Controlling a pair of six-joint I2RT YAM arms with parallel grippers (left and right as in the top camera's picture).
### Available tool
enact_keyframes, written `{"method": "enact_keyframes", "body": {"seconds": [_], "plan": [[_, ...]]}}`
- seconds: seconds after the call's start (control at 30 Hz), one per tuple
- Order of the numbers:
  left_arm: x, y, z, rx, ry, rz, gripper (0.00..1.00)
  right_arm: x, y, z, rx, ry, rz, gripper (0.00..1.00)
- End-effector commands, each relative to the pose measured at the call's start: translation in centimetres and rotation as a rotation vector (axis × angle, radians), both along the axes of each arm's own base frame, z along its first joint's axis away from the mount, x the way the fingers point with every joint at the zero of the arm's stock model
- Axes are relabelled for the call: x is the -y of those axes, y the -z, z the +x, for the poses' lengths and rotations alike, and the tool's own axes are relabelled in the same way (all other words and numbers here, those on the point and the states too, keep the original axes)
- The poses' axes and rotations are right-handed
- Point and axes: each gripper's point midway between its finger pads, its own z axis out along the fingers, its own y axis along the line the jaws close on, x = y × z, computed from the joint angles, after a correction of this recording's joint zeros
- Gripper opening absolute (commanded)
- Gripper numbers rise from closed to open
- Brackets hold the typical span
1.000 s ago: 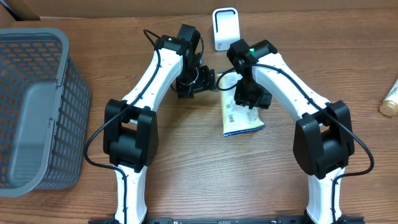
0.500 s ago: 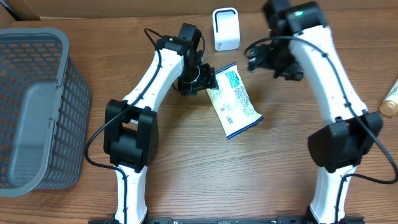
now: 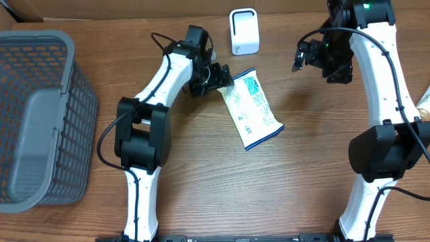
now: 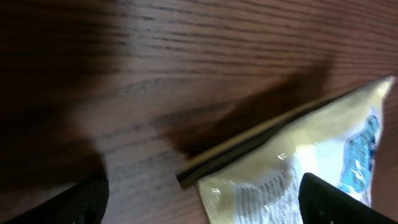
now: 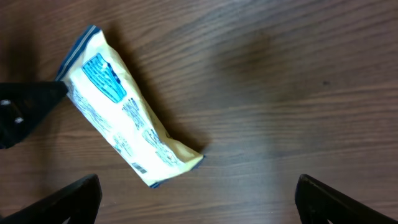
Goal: Scan the item barcode
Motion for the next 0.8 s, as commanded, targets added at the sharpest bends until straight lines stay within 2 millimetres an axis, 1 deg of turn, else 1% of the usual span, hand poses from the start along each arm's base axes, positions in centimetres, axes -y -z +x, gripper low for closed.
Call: {"method": "enact_keyframes", "body": {"seconds": [0.0,0.17,0.27,0.3,0.33,0.37,0.4,0.47,0.5,0.53,0.57,0.63,0.67,0.7,0.77], "plan": [[2.1,1.5,-0.7,-0.068,0.034,-0.132,0.93,-0.4,-0.4,0.3,0.032,-0.029,0.012,1.0],[4.8,2.5,-2.0,-0.144,0.083,-0.294,0.94,0.1,0.2,0.3,0.019,-0.014,0.03,1.0],[5.7,2.9,-2.5,-0.17,0.106,-0.352,0.91,-0.5,1.7,-0.1,-0.018,-0.015,0.069,0.99],[5.7,3.2,-2.7,-0.177,0.106,-0.349,0.89,-0.8,2.4,-0.1,-0.028,-0.017,0.089,0.96],[5.7,3.4,-2.8,-0.184,0.106,-0.347,0.87,-1.2,3.2,-0.2,-0.037,-0.019,0.109,0.89],[5.8,3.4,-2.9,-0.183,0.111,-0.344,0.8,-1.6,4.2,-0.2,-0.044,-0.022,0.126,0.84],[5.8,3.4,-2.9,-0.179,0.118,-0.343,0.77,-2.0,5.1,-0.2,-0.049,-0.024,0.143,0.75],[6.0,3.4,-3.0,-0.181,0.12,-0.344,0.63,-2.8,7.1,-0.3,-0.058,-0.027,0.187,0.61],[6.0,3.4,-3.0,-0.181,0.121,-0.345,0.61,-3.2,8.1,-0.4,-0.065,-0.025,0.212,0.58],[6.0,3.4,-3.1,-0.183,0.122,-0.343,0.6,-3.9,9.2,-0.6,-0.067,-0.029,0.258,0.57],[6.0,3.5,-3.1,-0.183,0.121,-0.335,0.6,-4.5,9.9,-0.6,-0.065,-0.032,0.295,0.55],[6.0,3.7,-3.1,-0.179,0.122,-0.316,0.61,-5.7,11.0,-0.8,-0.057,-0.043,0.38,0.45],[6.2,3.8,-3.2,-0.177,0.126,-0.308,0.62,-6.5,11.6,-1.0,-0.055,-0.05,0.427,0.42],[6.3,3.8,-3.3,-0.177,0.129,-0.307,0.63,-6.9,11.9,-1.2,-0.055,-0.055,0.441,0.41],[6.7,3.8,-3.5,-0.178,0.137,-0.307,0.68,-7.5,12.7,-1.5,-0.056,-0.065,0.445,0.4]]}}
